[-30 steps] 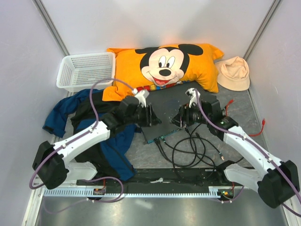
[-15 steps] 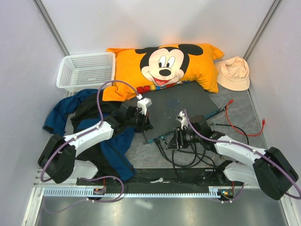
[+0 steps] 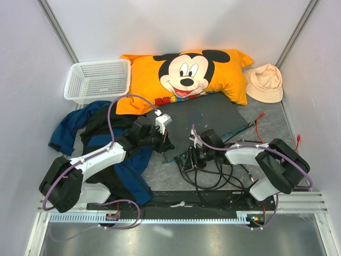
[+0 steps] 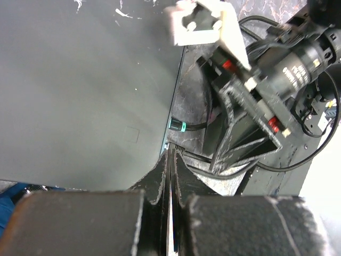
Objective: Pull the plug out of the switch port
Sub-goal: Pull the connector from the switch port.
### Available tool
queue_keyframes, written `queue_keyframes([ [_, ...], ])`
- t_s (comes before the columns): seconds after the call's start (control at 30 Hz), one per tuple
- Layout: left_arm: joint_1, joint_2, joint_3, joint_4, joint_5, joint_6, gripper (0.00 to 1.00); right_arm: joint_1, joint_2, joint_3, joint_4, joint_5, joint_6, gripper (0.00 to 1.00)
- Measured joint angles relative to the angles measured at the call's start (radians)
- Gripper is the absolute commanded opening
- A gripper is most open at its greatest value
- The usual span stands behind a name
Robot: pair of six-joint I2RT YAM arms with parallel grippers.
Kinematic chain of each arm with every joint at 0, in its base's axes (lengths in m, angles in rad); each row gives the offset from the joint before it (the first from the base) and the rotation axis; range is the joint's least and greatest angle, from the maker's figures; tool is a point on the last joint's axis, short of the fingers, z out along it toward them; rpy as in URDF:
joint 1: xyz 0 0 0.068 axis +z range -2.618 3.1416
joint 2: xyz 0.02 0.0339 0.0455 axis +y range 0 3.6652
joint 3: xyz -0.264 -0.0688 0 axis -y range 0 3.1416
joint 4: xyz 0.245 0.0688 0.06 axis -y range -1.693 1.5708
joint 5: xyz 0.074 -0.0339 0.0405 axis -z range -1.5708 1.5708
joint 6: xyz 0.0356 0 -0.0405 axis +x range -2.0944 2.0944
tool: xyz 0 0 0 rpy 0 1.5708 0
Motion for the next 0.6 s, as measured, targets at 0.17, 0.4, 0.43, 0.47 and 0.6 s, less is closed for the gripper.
queue_keyframes([
  [0.17,0.0,0.0,-0.004,0.019,0.003,0.003,0.02,0.018,0.053,0.047,-0.014,-0.001,-0.005,0.21],
  [0.4,-0.003,0.002,-0.017,0.042,0.102,0.018,0.02,-0.009,0.05,0.048,-0.036,-0.002,-0.009,0.06],
  [0.43,-0.013,0.005,-0.018,0.042,0.117,0.024,0.02,-0.013,0.038,0.042,-0.038,0.0,-0.01,0.06],
  [0.47,-0.025,0.006,-0.019,0.042,0.125,0.034,0.02,-0.014,0.032,0.039,-0.038,0.0,-0.011,0.06],
  [0.6,-0.114,0.012,-0.021,0.049,0.095,0.085,0.02,-0.036,-0.063,-0.001,-0.041,0.011,-0.017,0.06],
])
